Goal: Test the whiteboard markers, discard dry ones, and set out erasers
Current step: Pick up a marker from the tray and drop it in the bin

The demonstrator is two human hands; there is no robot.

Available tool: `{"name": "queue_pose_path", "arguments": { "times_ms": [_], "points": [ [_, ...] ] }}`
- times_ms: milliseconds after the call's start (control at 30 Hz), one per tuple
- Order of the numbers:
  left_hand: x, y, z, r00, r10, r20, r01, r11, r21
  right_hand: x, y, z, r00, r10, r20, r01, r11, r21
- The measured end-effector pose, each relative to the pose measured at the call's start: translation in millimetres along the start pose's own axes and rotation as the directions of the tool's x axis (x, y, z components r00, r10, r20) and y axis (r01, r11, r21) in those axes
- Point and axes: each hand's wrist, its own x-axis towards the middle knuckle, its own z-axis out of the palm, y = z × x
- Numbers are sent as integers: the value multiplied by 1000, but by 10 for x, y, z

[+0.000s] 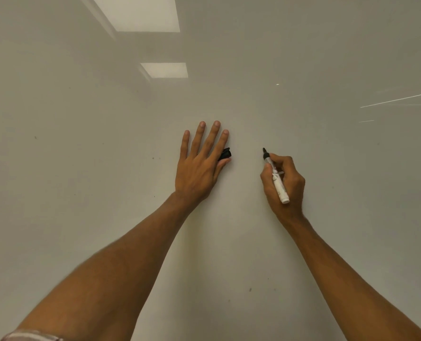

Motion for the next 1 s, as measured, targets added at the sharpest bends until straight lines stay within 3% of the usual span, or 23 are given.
{"name": "queue_pose_path", "arguments": {
  "times_ms": [100, 300, 433, 500, 633, 733, 900, 1000],
  "points": [
    [-6, 3, -7, 1000, 0, -1, 0, 1000, 4, -203, 6, -24, 995, 83, -63, -83, 997, 3],
    [-16, 2, -43, 999, 6, 37, -6, 1000, 5, -593, 52, -173, 995, -5, 102, 15, 996, -93],
    [-55, -14, -85, 998, 22, 65, -22, 1000, -8, -866, 42, -235, 970, 240, -34, -242, 968, -72],
    [-116, 5, -110, 996, 28, 83, -27, 1000, -13, -999, -22, -221, 958, 283, -49, -285, 957, -59],
    [-369, 108, -142, 989, 84, 125, -83, 996, -14, -1149, -43, -298, 980, 59, 191, -21, 981, -193],
    [-633, 214, -161, 985, 88, 146, -85, 996, -29, -1184, -1, -415, 960, -93, 263, 169, 945, -281],
    [-1128, 353, -216, 964, 149, 220, -139, 988, -60, -1326, -42, -563, 910, -157, 384, 311, 872, -379],
    [-1454, 446, -250, 951, 176, 255, -155, 983, -102, -1518, -65, -671, 850, -117, 513, 339, 868, -363]
  ]
}}
